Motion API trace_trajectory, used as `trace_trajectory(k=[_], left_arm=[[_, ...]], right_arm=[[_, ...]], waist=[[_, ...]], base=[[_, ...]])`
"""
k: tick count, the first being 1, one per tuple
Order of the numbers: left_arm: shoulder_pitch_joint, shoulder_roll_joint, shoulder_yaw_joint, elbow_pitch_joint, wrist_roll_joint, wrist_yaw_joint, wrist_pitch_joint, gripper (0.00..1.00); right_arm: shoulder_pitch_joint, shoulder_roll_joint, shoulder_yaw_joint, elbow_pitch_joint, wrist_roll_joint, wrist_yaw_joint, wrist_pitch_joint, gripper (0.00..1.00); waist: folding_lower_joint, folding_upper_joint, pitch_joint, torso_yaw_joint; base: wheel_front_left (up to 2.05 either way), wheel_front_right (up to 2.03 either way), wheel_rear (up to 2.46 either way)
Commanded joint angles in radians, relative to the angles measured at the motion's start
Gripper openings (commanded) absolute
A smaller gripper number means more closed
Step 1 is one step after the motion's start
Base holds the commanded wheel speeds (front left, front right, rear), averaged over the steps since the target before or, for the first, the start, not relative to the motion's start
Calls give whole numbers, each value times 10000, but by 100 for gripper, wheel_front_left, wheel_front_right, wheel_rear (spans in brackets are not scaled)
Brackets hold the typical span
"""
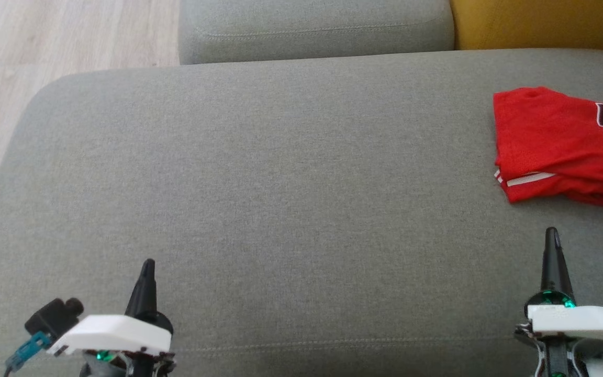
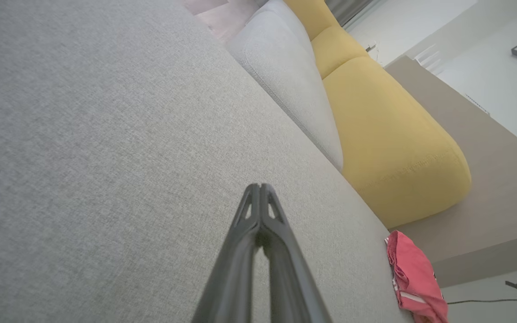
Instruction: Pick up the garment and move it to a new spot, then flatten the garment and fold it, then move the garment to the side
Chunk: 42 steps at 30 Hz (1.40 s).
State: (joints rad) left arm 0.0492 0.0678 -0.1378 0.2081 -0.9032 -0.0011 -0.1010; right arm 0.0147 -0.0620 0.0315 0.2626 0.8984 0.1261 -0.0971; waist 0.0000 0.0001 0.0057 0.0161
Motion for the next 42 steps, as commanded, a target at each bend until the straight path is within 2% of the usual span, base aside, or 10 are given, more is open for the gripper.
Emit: trace_trajectory(k=[1,42], left_arm=[[-602,169,360,-234,-388,-117,75,0],[-1243,163,1524,165,-5246,-929,1241,0]], right_arm=[[-495,-184,27,-292,455,29,96,0],[-973,-188,-698,-232,5278,41,1242,0]], waist=[[0,-1,-1,-5],[0,-1,-17,-112]], base=[[0,0,0],[0,0,0]])
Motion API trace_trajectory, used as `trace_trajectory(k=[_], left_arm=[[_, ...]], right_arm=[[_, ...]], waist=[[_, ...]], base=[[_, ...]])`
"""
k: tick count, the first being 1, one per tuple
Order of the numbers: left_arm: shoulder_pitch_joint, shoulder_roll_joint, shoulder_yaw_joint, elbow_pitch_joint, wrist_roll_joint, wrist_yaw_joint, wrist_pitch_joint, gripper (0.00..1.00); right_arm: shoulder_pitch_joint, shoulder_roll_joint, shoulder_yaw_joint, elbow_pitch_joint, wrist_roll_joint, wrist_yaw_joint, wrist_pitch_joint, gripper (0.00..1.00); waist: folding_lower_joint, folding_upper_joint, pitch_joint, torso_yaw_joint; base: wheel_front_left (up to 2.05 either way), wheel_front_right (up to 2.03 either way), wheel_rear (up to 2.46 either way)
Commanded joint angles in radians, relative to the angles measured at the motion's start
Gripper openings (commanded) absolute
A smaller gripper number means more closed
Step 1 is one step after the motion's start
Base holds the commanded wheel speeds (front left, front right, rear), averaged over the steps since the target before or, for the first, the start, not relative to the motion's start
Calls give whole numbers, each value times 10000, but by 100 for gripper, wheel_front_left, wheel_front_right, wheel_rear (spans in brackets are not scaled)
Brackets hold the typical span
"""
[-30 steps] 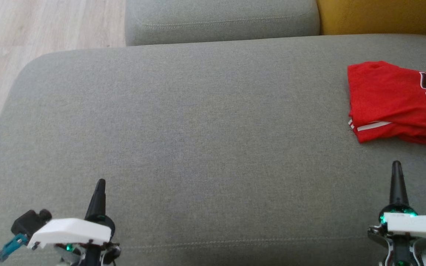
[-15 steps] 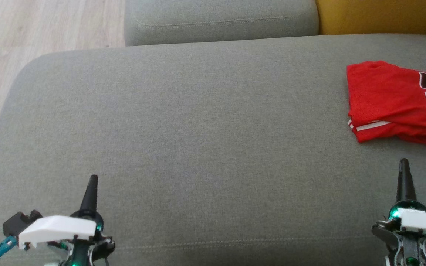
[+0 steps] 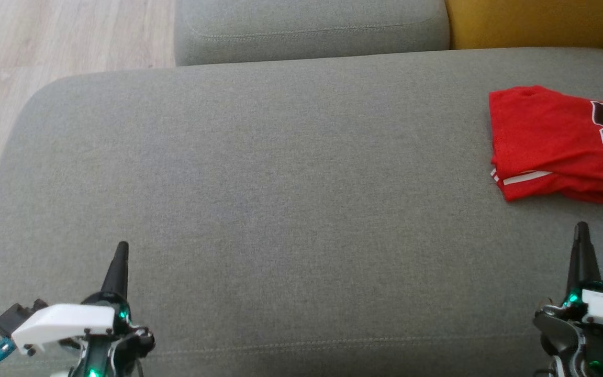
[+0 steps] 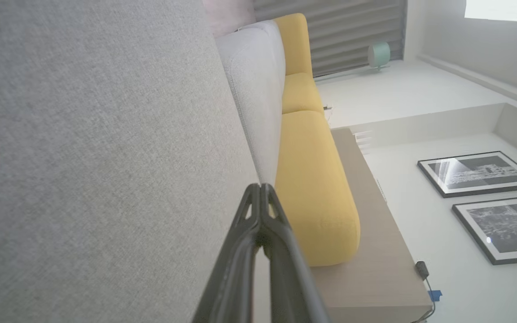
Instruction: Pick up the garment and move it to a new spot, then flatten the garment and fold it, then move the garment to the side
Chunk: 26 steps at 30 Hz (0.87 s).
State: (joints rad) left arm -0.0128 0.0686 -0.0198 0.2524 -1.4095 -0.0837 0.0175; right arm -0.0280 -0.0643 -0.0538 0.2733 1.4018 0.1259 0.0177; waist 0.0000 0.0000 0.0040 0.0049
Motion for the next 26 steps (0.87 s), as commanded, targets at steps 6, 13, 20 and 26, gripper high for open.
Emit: trace_trajectory(k=[6,13,20,26], left_arm=[[-720,148,528,-217,-906,-225,238,0],[-850,137,775,-136,-1867,-387,482,0],[-917,124,910,-94,-2347,-470,615,0],[-918,107,935,-93,-2326,-470,634,0]], right_arm=[[-617,-160,39,-330,963,45,271,0],[-714,-153,-119,-318,1918,47,511,0],[-764,-141,-209,-310,2395,48,640,0],[-766,-125,-232,-309,2375,48,659,0]], waist=[[0,0,-2,-16],[0,0,-6,-38],[0,0,-8,-49],[0,0,-8,-49]], base=[[0,0,0],[0,0,0],[0,0,0],[0,0,0]])
